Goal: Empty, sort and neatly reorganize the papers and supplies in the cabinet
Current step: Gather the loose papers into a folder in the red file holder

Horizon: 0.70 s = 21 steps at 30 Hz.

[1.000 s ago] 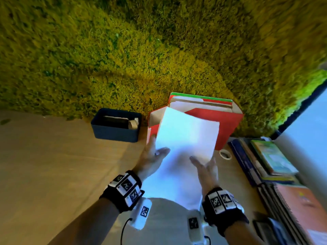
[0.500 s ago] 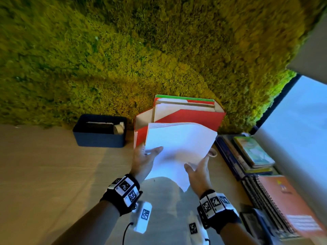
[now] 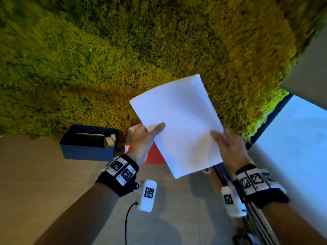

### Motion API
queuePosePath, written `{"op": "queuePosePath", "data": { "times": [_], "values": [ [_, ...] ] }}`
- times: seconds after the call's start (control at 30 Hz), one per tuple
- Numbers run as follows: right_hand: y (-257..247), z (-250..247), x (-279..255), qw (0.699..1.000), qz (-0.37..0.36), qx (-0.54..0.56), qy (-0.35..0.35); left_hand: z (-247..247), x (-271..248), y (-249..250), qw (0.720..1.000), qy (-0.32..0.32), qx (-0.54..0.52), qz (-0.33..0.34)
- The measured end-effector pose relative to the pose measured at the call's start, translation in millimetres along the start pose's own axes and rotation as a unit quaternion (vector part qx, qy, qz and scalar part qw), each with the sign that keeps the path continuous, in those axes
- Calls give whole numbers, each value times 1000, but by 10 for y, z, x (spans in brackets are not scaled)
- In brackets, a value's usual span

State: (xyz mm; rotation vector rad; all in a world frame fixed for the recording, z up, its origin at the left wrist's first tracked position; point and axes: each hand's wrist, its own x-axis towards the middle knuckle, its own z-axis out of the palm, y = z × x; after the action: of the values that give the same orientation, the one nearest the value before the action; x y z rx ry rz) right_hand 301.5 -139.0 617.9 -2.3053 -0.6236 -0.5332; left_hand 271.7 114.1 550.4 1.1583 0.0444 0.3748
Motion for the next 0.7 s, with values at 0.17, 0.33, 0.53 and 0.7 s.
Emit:
{"op": "queuePosePath", "data": {
  "times": [0.17,0.33,0.53,0.7],
  "values": [
    [-82,-508,831,994,-56,-60,74,79,518,-43,982,42,180,-25],
    [75,-401,1437,992,-58,49,104,16,829,-462,904,85,419,-20],
    [293,120,1704,990,-25,88,104,0,1027,-715,809,102,579,-28],
    [648,398,1722,995,-14,98,31,-97,1111,-824,868,98,470,-129]
  ]
}}
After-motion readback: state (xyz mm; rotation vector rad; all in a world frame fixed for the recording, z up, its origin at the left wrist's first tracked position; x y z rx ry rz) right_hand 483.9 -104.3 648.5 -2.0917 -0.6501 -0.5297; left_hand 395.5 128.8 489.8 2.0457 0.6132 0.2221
